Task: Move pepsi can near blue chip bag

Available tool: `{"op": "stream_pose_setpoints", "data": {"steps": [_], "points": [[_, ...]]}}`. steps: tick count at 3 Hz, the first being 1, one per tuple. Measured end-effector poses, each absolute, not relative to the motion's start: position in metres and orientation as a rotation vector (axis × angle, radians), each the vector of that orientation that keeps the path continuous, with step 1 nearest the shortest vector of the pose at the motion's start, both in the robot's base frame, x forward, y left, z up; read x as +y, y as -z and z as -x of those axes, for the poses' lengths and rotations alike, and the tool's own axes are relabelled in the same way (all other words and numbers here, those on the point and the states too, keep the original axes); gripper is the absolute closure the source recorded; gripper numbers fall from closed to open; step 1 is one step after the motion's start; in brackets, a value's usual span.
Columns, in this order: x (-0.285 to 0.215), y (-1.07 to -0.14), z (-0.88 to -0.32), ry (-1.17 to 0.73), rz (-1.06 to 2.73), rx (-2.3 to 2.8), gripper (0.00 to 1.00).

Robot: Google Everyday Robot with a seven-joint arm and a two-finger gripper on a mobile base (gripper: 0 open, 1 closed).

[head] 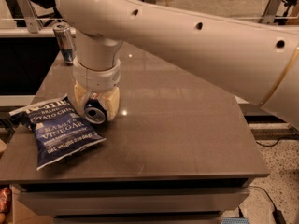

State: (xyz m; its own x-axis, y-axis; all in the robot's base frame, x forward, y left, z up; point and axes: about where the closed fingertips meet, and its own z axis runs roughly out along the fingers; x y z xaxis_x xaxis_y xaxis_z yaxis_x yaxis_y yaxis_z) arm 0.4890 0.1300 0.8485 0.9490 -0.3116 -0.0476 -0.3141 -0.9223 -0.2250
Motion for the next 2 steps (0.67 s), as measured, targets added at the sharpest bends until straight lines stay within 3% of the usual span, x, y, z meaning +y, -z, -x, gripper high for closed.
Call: {"op": "stream_pose_setpoints", "data": {"steps": [1,2], "points": [[0.131,-0.8485,-0.4898,-0.023,2.873,0.464,0.13],[0.1319,-0.8489,-0.4904,-0.035,2.877,0.456,0.0]]}}
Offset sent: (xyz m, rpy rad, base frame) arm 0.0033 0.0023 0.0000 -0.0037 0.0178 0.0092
